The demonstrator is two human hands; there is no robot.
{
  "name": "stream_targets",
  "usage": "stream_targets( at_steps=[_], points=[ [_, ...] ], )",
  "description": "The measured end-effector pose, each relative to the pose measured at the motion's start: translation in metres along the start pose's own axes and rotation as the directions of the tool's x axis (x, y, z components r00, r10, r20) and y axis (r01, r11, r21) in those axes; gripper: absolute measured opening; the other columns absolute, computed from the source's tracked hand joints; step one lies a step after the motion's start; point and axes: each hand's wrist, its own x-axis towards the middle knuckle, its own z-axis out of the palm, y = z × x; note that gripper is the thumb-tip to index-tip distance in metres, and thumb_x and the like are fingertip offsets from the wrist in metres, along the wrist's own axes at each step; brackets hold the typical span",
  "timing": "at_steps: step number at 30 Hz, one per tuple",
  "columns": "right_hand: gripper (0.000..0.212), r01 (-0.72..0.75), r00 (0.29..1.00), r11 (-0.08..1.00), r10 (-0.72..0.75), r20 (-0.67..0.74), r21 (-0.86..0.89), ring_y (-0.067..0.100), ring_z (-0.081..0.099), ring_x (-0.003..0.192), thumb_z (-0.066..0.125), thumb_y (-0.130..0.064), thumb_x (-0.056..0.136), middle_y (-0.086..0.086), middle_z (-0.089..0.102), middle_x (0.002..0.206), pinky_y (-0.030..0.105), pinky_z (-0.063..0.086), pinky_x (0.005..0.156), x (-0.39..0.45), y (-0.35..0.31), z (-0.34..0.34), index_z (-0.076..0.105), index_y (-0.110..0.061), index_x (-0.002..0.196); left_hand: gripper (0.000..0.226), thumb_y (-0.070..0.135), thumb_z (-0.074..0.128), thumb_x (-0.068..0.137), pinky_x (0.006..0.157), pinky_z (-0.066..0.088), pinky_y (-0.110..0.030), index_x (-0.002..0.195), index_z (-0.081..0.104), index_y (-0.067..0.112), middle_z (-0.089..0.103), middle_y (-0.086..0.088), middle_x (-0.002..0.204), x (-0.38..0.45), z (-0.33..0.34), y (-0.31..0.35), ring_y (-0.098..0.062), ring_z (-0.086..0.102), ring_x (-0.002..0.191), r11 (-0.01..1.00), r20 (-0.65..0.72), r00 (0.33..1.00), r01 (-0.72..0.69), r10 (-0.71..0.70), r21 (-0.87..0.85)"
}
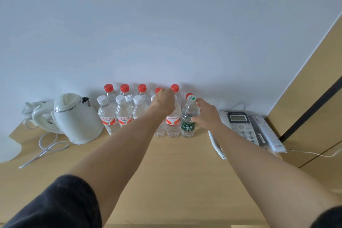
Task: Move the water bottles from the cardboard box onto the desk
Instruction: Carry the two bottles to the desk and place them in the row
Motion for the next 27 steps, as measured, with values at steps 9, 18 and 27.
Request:
stream_targets(
  at_steps=[9, 18, 27],
  points=[
    [0.059, 0.024, 0.997, 0.992, -0.034, -0.075, -0.124, 0.026, 0.056, 0.119, 0.069, -0.044, 0.089, 0.007, 0.06, 0.127, 0.036, 0.048, 0.091, -0.004, -0.027, -0.032, 0.049, -0.024, 0.141, 0.033, 0.026, 0.061, 0.096, 0.074, 0.053, -0.04, 0.123, 0.058, 0.008, 0.066, -0.015, 0.099, -0.019, -0.038, -0.008, -0.036, 0.064, 0.092, 0.99, -0.236, 0.971, -0.053, 0.021, -0.13],
    [0.06, -0.03, 0.997, 0.964, 0.01, -0.077, -0.262, 0.031, 0.051, 0.125, 0.056, -0.051, 0.095, 0.013, 0.052, 0.134, 0.038, 0.046, 0.094, -0.017, -0.053, -0.046, 0.043, -0.023, 0.146, 0.056, 0.061, 0.04, 0.099, 0.098, 0.039, -0.041, 0.137, 0.054, 0.023, 0.062, -0.006, 0.127, -0.029, -0.06, -0.068, -0.028, 0.049, 0.125, 0.974, -0.102, 0.995, 0.046, -0.024, 0.221],
    [0.064, -0.143, 0.99, 0.912, 0.128, -0.064, -0.383, 0.033, 0.046, 0.131, 0.055, -0.051, 0.096, 0.014, 0.047, 0.141, 0.04, 0.041, 0.103, -0.063, -0.047, -0.059, 0.036, -0.026, 0.152, 0.052, 0.06, 0.034, 0.097, 0.103, 0.03, -0.052, 0.14, 0.048, 0.034, 0.055, -0.003, 0.136, -0.032, -0.035, -0.036, -0.029, 0.044, 0.13, 0.972, 0.006, 0.995, -0.095, 0.096, 0.216]
  ],
)
